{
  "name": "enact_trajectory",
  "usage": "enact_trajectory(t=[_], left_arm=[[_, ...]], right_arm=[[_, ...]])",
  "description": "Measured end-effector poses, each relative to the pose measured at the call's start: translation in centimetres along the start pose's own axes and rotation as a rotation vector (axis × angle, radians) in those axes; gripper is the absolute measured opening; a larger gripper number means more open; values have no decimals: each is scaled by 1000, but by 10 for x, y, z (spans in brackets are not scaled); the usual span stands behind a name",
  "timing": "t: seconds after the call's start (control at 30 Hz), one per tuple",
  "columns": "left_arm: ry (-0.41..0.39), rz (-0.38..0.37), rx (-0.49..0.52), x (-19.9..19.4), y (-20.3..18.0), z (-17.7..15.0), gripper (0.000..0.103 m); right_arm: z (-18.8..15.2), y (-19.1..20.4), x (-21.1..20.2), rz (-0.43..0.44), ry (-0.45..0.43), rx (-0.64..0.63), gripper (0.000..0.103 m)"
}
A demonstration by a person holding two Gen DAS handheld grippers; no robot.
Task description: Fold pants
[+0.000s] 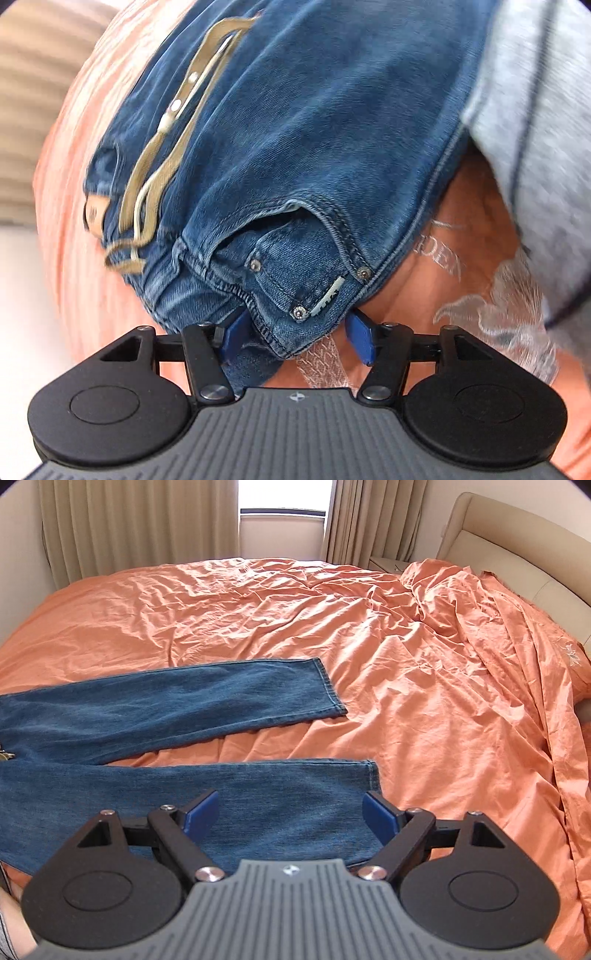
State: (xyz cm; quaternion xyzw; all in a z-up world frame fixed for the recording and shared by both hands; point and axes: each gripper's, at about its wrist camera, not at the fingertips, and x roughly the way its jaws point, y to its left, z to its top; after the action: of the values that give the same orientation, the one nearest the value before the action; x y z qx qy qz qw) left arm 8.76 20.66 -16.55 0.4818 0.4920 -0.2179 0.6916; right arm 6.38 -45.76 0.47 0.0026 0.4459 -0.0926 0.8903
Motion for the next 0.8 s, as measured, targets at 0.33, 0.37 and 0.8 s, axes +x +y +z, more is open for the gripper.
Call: enact_trajectory(t=[0.33,0.37,0.8], left_arm=[[-59,87,-183,-33,17,12,26],[-67,93,-218,-37,26,19,24],[-95,324,-384,-79,79,93,16]], right_arm=[[-2,-44,15,-75,69,-187,81],[-4,-45,17,-74,79,-234,81],[-54,-49,72,-62,234,-725,44]])
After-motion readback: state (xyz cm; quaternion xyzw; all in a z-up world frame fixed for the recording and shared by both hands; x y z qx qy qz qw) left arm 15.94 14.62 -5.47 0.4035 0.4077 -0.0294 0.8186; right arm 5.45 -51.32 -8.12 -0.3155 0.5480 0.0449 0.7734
